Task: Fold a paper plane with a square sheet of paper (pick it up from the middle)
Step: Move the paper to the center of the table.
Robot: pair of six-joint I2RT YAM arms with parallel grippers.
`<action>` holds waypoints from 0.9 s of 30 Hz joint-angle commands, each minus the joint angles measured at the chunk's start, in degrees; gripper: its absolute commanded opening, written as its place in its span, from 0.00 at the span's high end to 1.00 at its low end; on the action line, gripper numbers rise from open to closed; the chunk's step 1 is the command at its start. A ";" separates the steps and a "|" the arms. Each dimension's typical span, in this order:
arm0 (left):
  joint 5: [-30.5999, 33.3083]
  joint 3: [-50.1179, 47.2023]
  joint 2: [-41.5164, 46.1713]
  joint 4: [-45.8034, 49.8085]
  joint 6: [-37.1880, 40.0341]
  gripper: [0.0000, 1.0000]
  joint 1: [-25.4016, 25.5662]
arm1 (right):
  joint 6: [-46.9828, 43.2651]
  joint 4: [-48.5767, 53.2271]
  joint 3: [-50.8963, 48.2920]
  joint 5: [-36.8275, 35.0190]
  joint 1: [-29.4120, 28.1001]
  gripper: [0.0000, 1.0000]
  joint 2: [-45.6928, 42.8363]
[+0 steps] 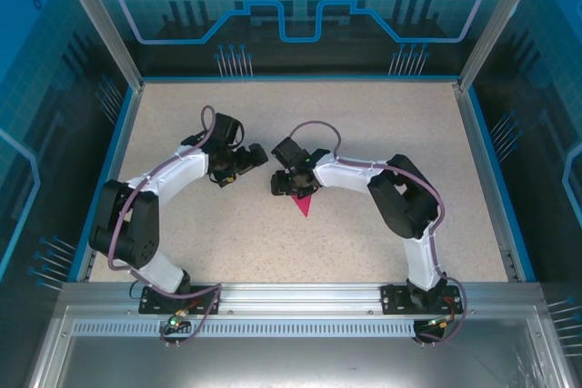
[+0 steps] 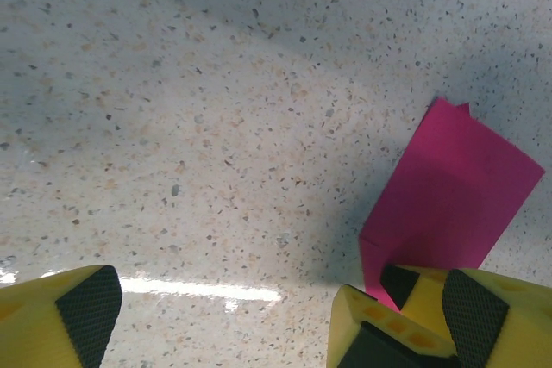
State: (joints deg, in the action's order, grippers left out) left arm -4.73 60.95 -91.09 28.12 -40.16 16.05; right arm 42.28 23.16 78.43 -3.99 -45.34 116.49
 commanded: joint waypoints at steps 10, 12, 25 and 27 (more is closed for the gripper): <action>1.13 -3.41 3.14 -0.74 1.07 0.01 -0.67 | -23.38 2.23 -14.74 5.11 0.46 0.48 -9.72; 0.23 -3.97 3.36 -1.59 0.61 0.01 -0.63 | -24.75 1.06 -16.05 6.85 1.50 0.48 -13.61; -7.73 -7.89 4.52 -7.57 -2.72 0.01 -0.33 | 1.81 -4.48 -24.86 3.21 4.93 0.50 -31.37; -8.32 -8.18 4.43 -8.23 -3.20 0.01 -0.25 | 4.72 -5.53 -25.60 3.45 4.89 0.52 -30.62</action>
State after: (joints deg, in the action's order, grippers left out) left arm -10.04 53.67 -87.83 22.04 -41.80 16.08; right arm 37.95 18.06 54.63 1.17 -40.82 84.77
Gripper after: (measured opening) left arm 0.987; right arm 0.486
